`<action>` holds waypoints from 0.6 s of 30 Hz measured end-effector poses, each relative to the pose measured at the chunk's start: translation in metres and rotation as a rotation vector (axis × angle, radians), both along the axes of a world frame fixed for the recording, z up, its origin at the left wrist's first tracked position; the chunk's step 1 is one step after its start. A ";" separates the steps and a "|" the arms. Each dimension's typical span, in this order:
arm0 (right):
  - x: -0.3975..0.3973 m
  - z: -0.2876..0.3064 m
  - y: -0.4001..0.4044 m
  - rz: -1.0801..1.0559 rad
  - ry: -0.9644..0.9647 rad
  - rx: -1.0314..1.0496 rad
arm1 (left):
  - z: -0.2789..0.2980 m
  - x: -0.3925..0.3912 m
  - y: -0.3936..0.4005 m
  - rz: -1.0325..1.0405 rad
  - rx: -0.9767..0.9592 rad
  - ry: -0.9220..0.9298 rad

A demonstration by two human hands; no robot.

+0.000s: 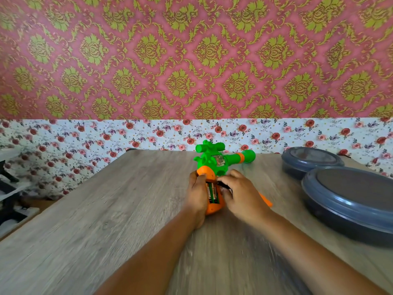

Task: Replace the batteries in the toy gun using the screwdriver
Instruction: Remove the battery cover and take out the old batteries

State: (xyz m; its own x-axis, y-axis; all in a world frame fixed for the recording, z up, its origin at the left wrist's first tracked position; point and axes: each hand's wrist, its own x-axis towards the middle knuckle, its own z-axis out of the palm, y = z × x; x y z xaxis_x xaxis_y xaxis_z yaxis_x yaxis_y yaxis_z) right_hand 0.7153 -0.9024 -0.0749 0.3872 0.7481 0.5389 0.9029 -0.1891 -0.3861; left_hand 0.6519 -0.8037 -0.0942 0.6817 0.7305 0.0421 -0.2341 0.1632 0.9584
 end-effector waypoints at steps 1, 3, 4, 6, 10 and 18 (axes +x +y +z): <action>0.000 0.000 0.000 0.005 -0.007 -0.007 | -0.001 0.000 0.000 -0.003 0.005 0.000; 0.001 0.002 0.001 0.002 -0.021 -0.025 | -0.001 0.000 -0.001 -0.010 0.019 0.002; 0.002 0.003 0.002 0.000 -0.020 -0.034 | 0.000 0.000 -0.002 -0.010 0.018 0.001; 0.003 0.005 0.003 -0.005 -0.010 -0.043 | 0.001 0.000 -0.003 -0.010 0.006 -0.013; 0.004 0.009 0.004 -0.007 -0.002 -0.043 | 0.001 0.001 -0.003 -0.016 -0.005 -0.025; -0.001 0.013 0.005 -0.023 0.024 -0.105 | 0.002 0.000 -0.005 0.010 0.031 -0.018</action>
State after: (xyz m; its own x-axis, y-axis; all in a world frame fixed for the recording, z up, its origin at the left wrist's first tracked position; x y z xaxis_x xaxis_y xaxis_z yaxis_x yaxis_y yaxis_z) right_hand 0.7147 -0.8970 -0.0621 0.4167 0.7908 0.4482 0.8886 -0.2504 -0.3844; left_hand 0.6517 -0.8087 -0.0925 0.6729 0.7357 0.0771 -0.2531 0.1311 0.9585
